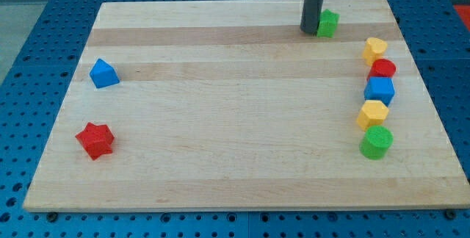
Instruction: Push the green star into the yellow heart
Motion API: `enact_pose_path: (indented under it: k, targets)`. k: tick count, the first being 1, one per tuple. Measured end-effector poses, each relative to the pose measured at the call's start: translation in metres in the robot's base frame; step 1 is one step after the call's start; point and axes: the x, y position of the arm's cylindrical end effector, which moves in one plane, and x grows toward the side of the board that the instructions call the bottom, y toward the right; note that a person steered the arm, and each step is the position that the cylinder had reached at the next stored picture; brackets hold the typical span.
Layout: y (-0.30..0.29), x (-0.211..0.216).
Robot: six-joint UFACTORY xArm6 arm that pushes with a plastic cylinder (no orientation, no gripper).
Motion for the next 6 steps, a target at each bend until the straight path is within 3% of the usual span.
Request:
enact_pose_path:
  k: [1,3,4,5,6]
  targets:
    - [0.026,-0.011]
    - [0.047,0.035]
    - [0.012,0.013]
    - [0.013,-0.004]
    - [0.058,-0.006]
